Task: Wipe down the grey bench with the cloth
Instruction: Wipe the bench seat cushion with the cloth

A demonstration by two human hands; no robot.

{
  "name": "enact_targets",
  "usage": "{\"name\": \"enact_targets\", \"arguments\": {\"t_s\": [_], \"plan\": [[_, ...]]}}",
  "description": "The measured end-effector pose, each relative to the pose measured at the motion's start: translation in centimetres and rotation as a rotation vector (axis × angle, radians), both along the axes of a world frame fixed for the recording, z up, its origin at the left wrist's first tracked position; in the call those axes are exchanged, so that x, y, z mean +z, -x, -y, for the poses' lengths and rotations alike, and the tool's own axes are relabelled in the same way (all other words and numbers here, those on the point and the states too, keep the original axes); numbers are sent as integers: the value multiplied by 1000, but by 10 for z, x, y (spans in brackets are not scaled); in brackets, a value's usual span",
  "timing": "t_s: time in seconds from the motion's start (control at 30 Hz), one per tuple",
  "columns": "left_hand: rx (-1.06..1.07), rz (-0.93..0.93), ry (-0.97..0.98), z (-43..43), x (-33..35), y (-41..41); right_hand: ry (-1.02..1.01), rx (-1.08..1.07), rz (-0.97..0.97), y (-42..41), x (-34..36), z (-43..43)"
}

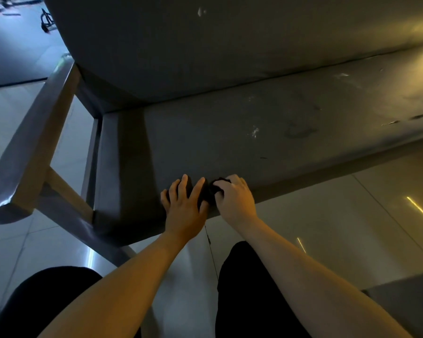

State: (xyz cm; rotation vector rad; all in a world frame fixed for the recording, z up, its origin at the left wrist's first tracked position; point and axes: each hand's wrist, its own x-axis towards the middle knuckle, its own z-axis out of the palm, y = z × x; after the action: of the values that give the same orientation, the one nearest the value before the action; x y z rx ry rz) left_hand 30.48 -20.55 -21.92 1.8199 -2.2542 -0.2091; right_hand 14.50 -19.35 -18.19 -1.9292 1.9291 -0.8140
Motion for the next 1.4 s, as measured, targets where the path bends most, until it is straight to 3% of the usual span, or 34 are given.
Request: {"name": "enact_targets", "arguments": {"t_s": [0.2, 0.43, 0.57, 0.67, 0.8, 1.03, 1.17, 1.4], "plan": [[14, -3, -38, -2, 5, 4, -77, -303, -80, 51, -1, 21], [21, 14, -30, 0, 2, 5, 11, -105, 88, -24, -10, 2], [19, -10, -65, 0, 7, 2, 20, 46, 21, -11, -3, 2], [8, -32, -107, -1, 12, 2, 5, -99, -92, 29, -1, 16], [35, -6, -92, -4, 15, 7, -38, -255, -93, 47, -4, 18], [13, -22, -76, -4, 16, 4, -1, -61, 23, -15, -13, 4], [-7, -27, -86, -4, 22, -2, -19, 115, -34, -2, -3, 2], [3, -41, -54, -6, 21, -3, -103, -265, -50, 68, 5, 26]]}}
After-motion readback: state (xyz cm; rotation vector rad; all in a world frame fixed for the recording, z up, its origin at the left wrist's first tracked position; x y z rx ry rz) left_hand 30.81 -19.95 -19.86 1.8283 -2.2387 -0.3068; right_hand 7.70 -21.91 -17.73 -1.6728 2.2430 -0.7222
